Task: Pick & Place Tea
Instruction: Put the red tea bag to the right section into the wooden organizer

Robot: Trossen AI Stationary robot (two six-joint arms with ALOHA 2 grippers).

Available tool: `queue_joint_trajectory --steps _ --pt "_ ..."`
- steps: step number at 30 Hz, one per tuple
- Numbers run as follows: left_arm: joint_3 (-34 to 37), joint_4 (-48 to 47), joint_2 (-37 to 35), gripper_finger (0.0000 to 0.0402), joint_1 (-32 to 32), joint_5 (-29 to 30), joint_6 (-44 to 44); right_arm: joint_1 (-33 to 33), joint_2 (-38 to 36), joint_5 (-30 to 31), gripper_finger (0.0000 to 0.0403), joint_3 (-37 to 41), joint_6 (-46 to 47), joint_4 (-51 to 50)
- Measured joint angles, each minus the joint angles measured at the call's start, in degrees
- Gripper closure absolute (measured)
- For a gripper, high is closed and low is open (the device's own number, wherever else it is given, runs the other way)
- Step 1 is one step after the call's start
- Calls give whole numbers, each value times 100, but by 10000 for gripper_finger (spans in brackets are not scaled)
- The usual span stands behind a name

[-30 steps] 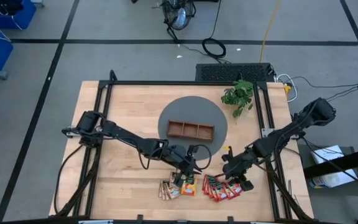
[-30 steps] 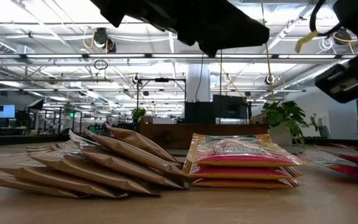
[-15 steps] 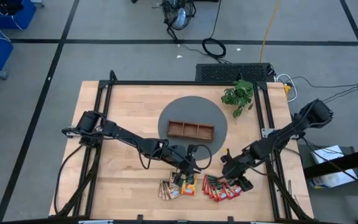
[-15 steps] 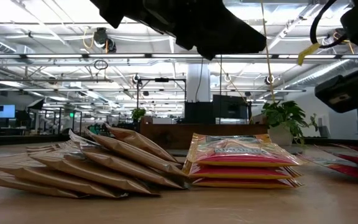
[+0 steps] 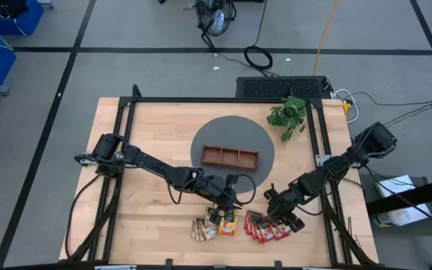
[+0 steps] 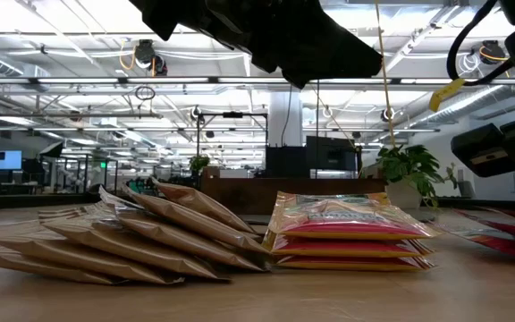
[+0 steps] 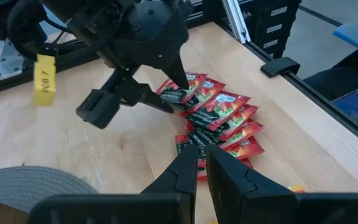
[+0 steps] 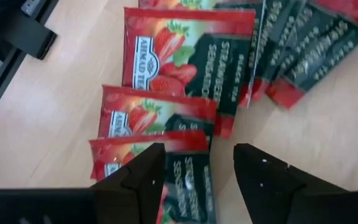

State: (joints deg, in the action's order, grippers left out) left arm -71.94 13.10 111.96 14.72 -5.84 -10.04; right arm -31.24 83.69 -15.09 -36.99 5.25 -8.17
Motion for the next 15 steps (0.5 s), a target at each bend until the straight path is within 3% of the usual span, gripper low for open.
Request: queue_joint_trajectory --steps 15 --pt "0 -7 0 360 0 1 4 0 155 -7 245 0 -1 -64"
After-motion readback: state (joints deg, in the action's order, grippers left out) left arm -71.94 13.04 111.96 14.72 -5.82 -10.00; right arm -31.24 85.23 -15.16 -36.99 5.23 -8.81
